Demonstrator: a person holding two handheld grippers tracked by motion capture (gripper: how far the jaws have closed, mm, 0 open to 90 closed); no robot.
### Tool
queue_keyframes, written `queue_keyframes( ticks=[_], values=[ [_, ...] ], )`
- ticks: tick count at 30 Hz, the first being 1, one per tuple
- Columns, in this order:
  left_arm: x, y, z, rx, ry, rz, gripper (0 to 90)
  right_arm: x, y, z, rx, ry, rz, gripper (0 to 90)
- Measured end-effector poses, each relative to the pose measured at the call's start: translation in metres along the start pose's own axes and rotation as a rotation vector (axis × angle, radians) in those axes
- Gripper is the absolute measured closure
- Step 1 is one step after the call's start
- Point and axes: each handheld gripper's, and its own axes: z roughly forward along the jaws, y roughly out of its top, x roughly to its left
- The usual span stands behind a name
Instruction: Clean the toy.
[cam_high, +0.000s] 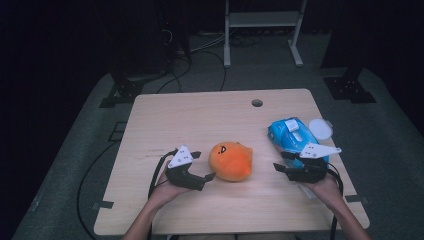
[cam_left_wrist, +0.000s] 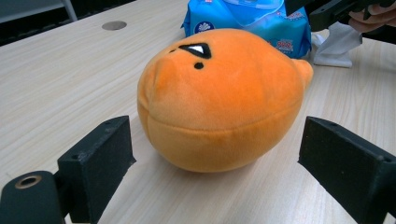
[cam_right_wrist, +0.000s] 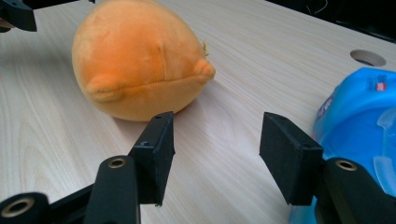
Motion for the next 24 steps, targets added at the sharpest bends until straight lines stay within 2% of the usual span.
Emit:
queue_keyframes(
  ticks=[9, 24],
  values=[
    [-0.005, -0.007, -0.007, 0.000, -0.012, -0.015, 7.2, -0.001, -0.008, -0.008, 0.005, -0.009, 0.018, 40.1],
    [-0.009, -0.021, -0.022, 0.004, 0.016, -0.032, 5.2, -0.002, -0.027, -0.031, 0.002, -0.042, 0.051, 36.1]
  ],
)
